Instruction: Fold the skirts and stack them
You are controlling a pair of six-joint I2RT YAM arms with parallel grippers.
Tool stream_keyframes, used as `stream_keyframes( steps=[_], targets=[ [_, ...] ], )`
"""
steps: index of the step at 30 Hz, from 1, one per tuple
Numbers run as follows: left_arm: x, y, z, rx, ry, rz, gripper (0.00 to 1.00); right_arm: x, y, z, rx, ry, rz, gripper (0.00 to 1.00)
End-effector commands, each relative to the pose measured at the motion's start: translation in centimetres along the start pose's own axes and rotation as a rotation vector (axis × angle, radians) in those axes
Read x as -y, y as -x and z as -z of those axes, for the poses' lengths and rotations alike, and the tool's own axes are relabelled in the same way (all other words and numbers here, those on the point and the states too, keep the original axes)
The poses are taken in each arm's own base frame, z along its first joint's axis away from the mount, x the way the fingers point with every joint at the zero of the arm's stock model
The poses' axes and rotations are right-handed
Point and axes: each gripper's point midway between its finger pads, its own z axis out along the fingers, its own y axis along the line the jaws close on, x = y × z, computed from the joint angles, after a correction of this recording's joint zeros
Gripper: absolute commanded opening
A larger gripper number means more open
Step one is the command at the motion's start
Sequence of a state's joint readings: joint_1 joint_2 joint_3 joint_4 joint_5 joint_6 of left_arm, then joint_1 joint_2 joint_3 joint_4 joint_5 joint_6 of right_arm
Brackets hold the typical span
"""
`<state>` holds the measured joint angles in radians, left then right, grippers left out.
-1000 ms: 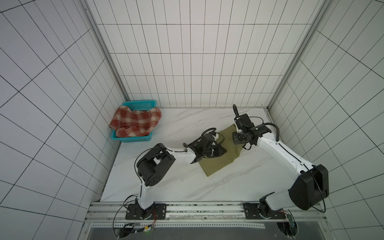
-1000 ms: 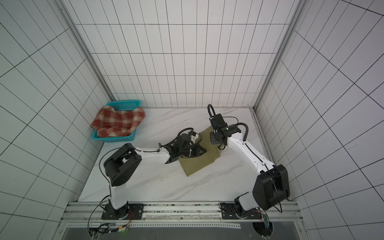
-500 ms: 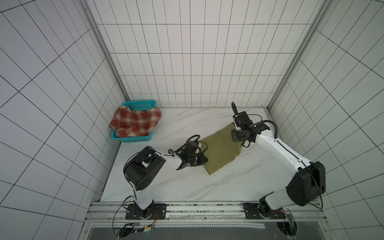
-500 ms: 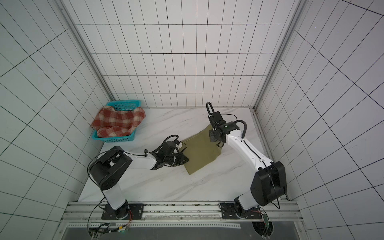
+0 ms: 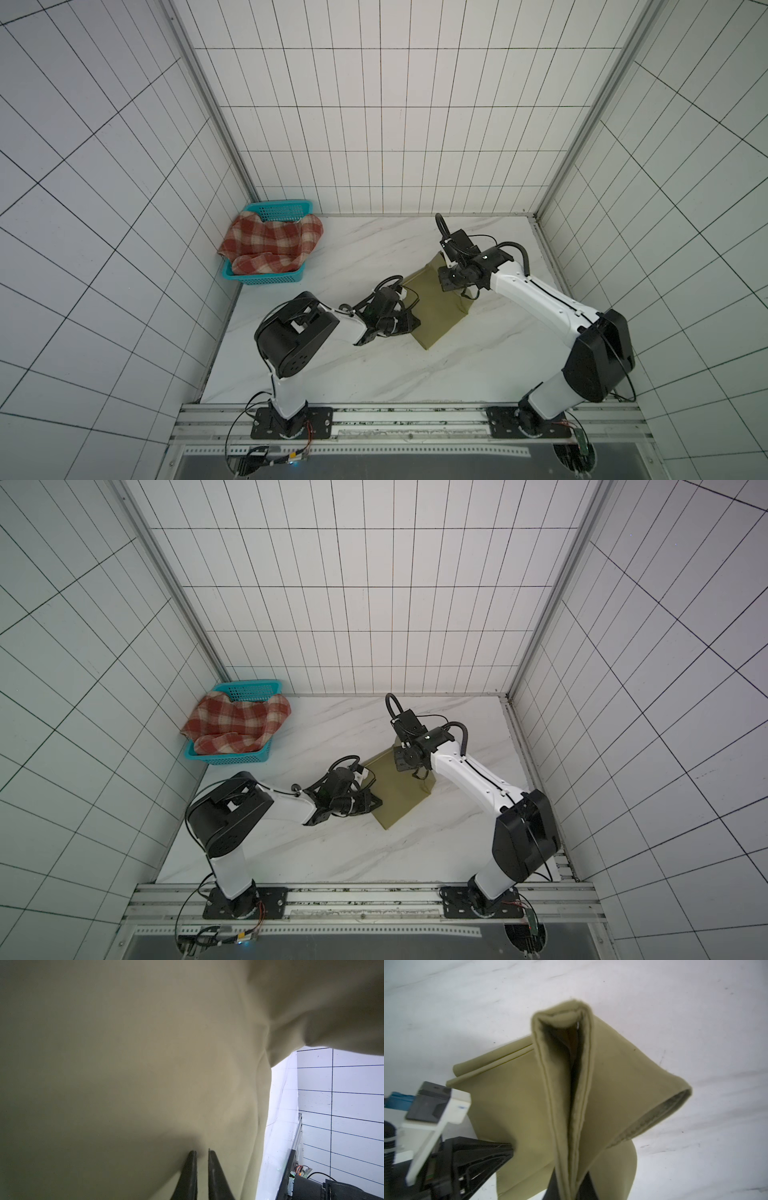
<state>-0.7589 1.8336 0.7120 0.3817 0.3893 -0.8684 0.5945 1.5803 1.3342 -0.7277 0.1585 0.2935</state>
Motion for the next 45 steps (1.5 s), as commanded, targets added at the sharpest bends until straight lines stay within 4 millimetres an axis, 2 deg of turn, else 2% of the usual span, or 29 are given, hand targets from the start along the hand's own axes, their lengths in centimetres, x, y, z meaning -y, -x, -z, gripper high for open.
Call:
stream_keyframes(
  steps=[1, 7, 14, 19, 25, 30, 36, 45],
  targets=[
    [-2.5, -1.9, -0.7, -0.036, 0.071, 0.04, 0.14, -2.9, -0.6, -1.0, -0.005, 0.113, -0.027, 0.0],
    [-2.7, -2.1, -1.0, -0.033, 0.071, 0.048, 0.14, -5.5, -3.3, -3.0, -0.057, 0.172, -0.012, 0.0],
    [-2.3, -1.6, -0.4, -0.006, 0.066, 0.05, 0.13, -6.7, -5.6, -5.1, -0.101, 0.155, 0.03, 0.0],
    [-0.4, -0.9, 1.5, 0.051, 0.006, 0.065, 0.13, -7.1, -6.9, -6.3, -0.123, 0.142, 0.055, 0.0],
    [0.6, -0.2, 3.7, 0.086, -0.009, 0.064, 0.13, -7.7, -7.9, -7.2, -0.142, 0.141, 0.073, 0.0],
    [-0.6, 0.1, 4.3, 0.096, 0.027, 0.071, 0.13, -8.2, -8.2, -7.5, -0.144, 0.156, 0.074, 0.0],
    [-2.3, 0.1, 3.7, 0.084, 0.065, 0.085, 0.13, -8.9, -8.7, -7.7, -0.149, 0.168, 0.083, 0.0],
    [-3.0, -0.2, 3.1, 0.072, 0.084, 0.087, 0.13, -9.4, -9.7, -8.6, -0.171, 0.177, 0.09, 0.0]
  ],
)
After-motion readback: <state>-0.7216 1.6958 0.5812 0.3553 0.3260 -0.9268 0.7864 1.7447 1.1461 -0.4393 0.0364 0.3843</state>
